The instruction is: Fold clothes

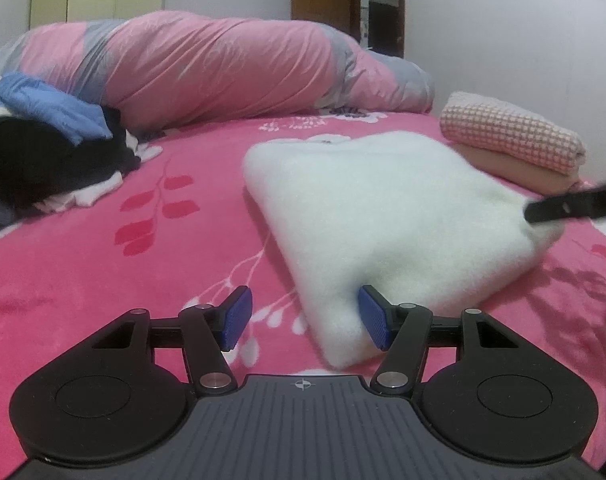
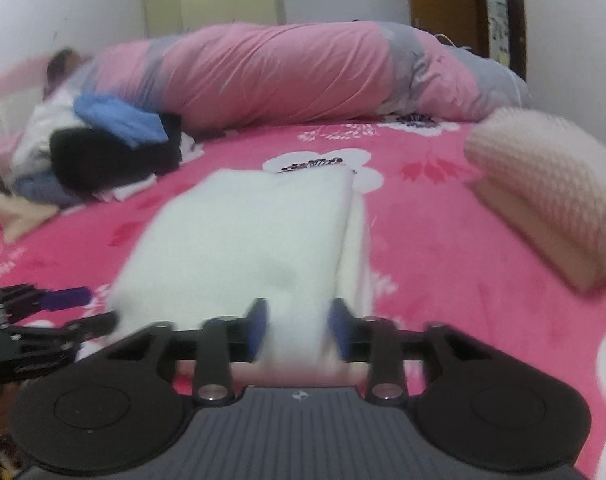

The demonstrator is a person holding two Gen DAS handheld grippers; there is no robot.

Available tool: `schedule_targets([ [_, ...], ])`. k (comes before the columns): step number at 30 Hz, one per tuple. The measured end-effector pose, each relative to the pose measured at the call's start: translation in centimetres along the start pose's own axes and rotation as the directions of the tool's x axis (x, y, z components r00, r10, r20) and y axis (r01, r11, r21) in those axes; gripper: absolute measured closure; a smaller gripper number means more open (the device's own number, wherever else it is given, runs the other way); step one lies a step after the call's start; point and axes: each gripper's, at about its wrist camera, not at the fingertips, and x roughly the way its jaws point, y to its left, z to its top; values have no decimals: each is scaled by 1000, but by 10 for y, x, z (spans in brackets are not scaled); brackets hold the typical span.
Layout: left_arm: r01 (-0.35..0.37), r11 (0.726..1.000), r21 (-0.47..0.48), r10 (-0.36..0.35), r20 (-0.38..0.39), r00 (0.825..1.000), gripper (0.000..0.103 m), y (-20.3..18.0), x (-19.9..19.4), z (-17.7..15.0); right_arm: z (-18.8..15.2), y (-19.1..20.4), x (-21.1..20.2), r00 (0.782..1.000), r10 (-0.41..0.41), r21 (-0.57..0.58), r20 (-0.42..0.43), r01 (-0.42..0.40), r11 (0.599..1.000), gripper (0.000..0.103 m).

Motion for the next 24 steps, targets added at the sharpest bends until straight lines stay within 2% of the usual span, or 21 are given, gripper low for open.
schedule_targets([
  [2,0,1000,6,0,18,1000,43,1,-6,4,-10,-1,-7,1000,2,27,22,-2,1000,57],
  [5,0,1000,13,-1,49,999,42,3,-16,12,-20,-18,-11,998,30,135,49,-37,990,57],
  [8,0,1000,23,-2,82,997,42,3,-24,22,-27,-43,-5,994,84,287,65,-100,953,57],
  [11,-1,998,57,-5,113,994,40,-6,-16,39,-35,-59,4,986,133,373,97,-160,914,57],
  [15,-36,986,161,19,107,994,40,-32,12,49,-37,-58,8,978,149,346,144,-190,919,63],
  [17,-41,982,187,27,80,996,41,-42,26,47,-37,-55,12,978,143,322,149,-185,929,79],
  [19,-54,982,183,41,72,997,41,-47,33,45,-37,-54,13,977,137,310,161,-182,933,83],
  [23,-53,984,169,43,63,997,41,-49,34,48,-26,-60,2,963,158,302,217,-220,927,84],
  [24,-54,984,167,44,62,997,41,-49,34,48,-26,-62,6,967,149,299,207,-208,932,84],
])
